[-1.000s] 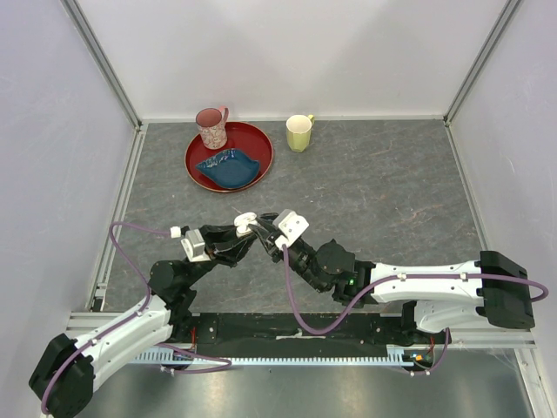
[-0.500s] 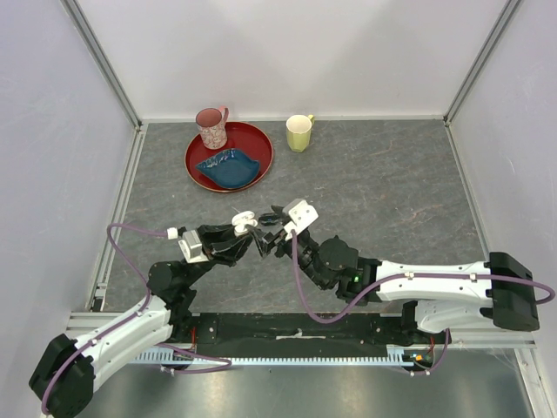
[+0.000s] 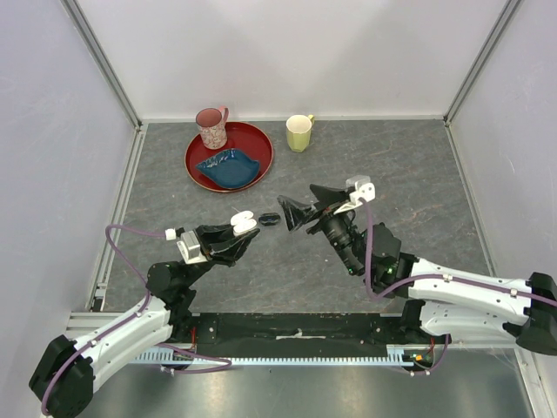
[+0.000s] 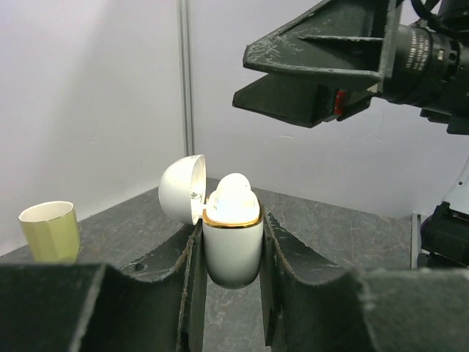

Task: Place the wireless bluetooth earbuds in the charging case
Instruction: Place the earbud in the charging case, then close the charging case.

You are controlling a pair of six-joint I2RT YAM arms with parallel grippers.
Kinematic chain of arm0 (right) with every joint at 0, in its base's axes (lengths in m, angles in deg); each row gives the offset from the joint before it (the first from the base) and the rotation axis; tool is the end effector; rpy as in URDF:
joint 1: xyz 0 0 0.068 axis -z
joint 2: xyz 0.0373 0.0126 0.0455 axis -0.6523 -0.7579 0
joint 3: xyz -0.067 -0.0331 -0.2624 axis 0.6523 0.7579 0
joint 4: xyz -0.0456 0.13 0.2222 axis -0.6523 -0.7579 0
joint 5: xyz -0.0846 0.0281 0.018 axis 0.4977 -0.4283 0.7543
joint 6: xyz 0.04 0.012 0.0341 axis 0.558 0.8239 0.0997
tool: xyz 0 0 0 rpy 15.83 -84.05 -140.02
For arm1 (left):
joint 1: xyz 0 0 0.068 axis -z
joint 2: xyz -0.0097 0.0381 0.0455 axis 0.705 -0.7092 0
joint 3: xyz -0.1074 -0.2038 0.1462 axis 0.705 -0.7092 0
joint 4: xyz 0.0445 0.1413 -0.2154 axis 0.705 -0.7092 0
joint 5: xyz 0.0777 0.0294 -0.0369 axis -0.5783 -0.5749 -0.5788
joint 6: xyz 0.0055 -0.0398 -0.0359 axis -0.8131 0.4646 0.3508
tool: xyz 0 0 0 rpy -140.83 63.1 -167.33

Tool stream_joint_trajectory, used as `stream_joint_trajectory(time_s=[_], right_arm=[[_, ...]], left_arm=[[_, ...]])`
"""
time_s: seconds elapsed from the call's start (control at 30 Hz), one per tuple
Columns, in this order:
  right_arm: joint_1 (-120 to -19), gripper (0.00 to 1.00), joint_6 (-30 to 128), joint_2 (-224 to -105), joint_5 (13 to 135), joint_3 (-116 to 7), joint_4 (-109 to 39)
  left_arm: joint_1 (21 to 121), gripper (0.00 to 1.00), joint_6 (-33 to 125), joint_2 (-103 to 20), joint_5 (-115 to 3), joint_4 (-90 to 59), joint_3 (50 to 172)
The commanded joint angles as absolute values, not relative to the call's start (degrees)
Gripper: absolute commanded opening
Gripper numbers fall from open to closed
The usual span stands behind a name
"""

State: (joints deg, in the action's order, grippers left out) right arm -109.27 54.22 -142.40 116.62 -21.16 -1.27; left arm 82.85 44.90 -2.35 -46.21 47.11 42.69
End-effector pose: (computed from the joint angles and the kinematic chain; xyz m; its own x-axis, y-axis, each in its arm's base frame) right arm 0.1047 0.2100 0.3553 -0.0133 0.4257 -0.9048 -0.5656 0.7430 0.3579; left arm 0.1004 -0.0928 0.2477 0.2702 -0.4381 -0.8574 0.8589 0.5120 0.0090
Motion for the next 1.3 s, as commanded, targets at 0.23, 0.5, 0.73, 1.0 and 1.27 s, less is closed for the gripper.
stream_joint_trajectory(time_s=[0.23,0.5,0.73,1.0,1.27], right_arm=[[-96.36,0.98,72.92,-147.61,97.57,-33.56,-28.76],[-91.08,0.98,75.47,-150.7,79.88,-37.0,-30.09],[-90.99,0.98,73.71,-153.95,73.54,-38.49,-31.67],[-90.9,0.98,73.98,-155.8,71.69,-37.62,-31.5],[-90.99,0.98,74.15,-155.54,70.9,-35.95,-31.5]], left_arm=[[82.98,0.02,40.56,-3.97,-39.57,50.23,44.5],[82.98,0.02,38.71,-5.73,-34.46,50.32,44.85],[82.89,0.02,37.48,-8.02,-30.69,50.32,45.82],[82.98,0.02,38.01,-11.88,-28.66,52.34,47.05],[82.98,0.02,38.27,-13.47,-28.57,53.13,47.75]])
